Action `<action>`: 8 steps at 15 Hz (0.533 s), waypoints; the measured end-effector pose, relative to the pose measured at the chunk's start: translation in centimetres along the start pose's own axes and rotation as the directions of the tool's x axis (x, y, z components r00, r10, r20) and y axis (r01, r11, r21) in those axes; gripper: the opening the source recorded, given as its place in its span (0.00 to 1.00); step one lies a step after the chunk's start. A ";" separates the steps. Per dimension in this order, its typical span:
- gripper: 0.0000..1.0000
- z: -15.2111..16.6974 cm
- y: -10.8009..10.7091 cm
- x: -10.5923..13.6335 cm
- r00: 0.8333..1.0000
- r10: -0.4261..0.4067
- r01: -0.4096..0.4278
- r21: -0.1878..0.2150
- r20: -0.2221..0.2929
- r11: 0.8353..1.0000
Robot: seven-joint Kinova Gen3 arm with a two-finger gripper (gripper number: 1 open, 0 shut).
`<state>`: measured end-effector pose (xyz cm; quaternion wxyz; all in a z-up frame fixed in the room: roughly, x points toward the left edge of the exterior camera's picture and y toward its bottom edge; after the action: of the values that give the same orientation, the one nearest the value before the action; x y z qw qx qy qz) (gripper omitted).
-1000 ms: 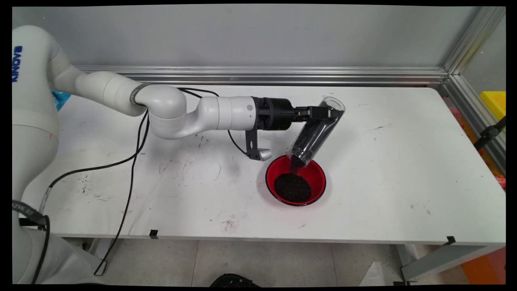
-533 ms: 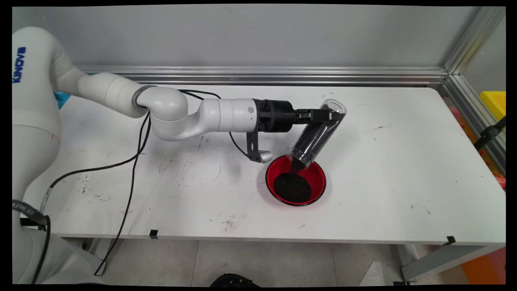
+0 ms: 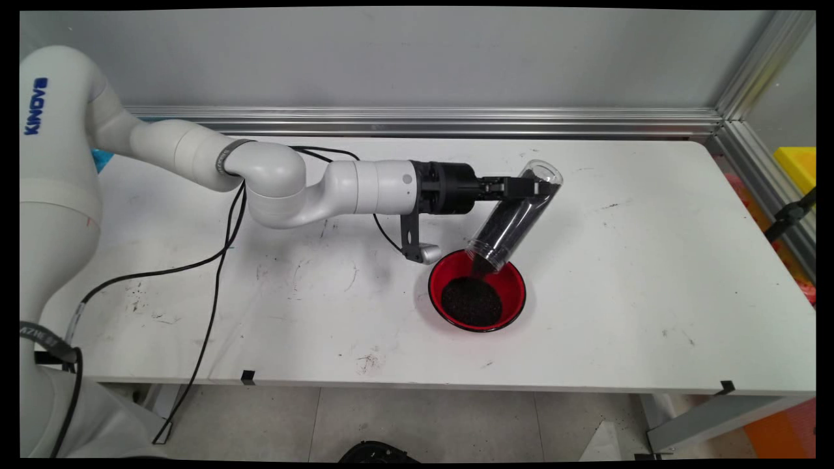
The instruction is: Pour the black seasoning powder in the red bowl
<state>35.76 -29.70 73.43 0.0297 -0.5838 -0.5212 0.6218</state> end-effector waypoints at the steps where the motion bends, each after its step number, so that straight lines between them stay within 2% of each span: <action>1: 0.00 0.0 0.0 0.0 1.000 0.002 -0.002 0.001 0.001 1.000; 8: 0.00 0.3 0.0 0.2 1.000 0.007 -0.007 0.005 0.007 1.000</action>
<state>35.42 -29.74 73.21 0.0273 -0.5833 -0.5179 0.6251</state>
